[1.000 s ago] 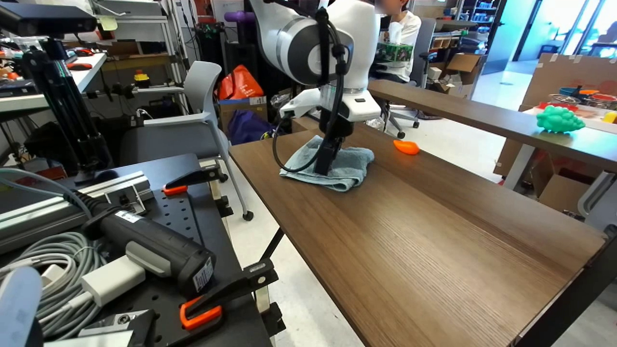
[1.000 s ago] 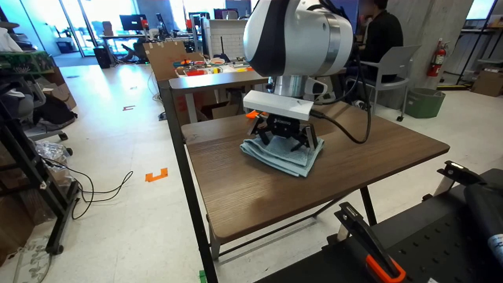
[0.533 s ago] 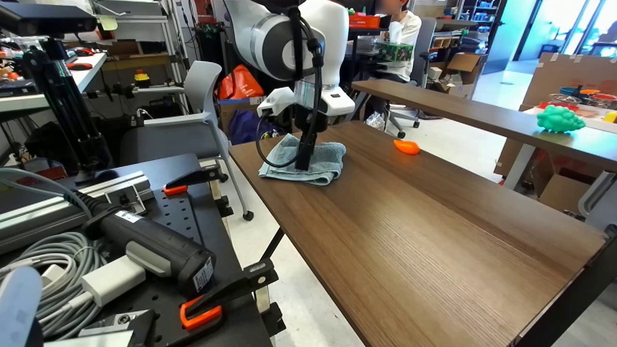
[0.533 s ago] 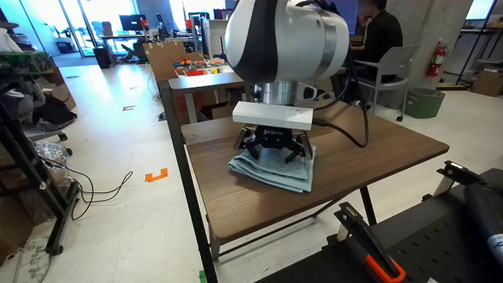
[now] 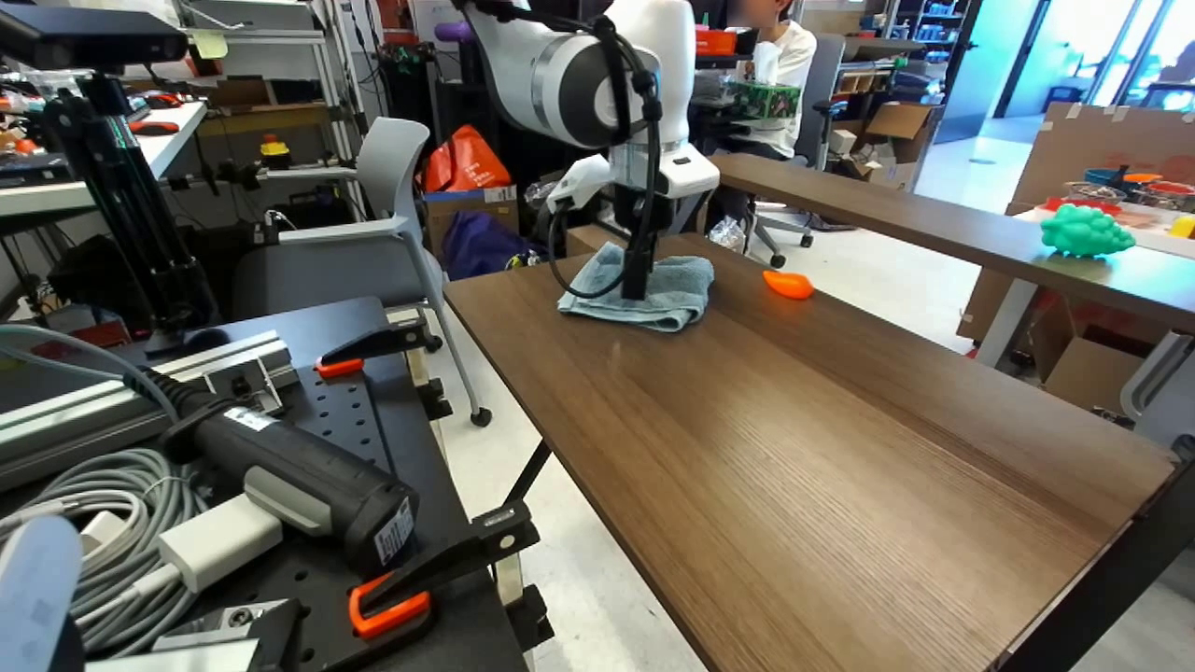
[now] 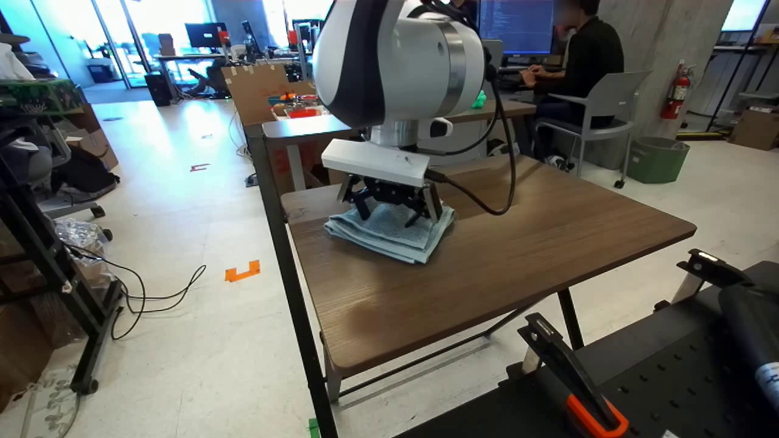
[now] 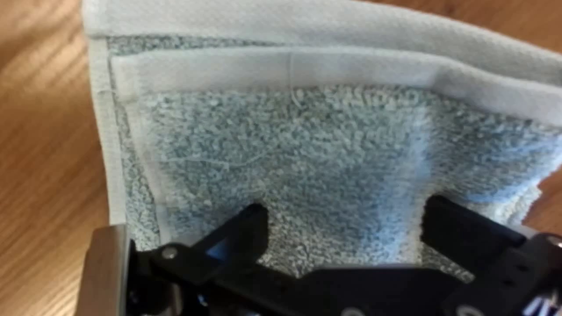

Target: Wipe the table with the towel

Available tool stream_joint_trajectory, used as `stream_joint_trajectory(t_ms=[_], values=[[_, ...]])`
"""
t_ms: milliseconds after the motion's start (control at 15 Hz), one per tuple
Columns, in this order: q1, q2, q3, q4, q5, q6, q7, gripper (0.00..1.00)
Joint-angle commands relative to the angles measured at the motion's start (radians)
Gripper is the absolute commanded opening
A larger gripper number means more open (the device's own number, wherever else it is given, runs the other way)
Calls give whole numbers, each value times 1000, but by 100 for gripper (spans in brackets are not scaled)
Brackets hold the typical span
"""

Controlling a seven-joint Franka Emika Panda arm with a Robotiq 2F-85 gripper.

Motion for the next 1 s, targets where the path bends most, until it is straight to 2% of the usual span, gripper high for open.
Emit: stream_joint_trajectory(t_ms=[0,200,400,533,600,933], values=[[-56,87,-8,158,12,-5,49,100],[-80,110,0,197,3,8,47,100],[-67,84,9,131,-19,17,13,100],[-64,30,24,32,-33,3,-45,100],[-71,-18,37,-53,-40,5,-101,100],[-100,-175,60,-301,-61,33,-352,100]])
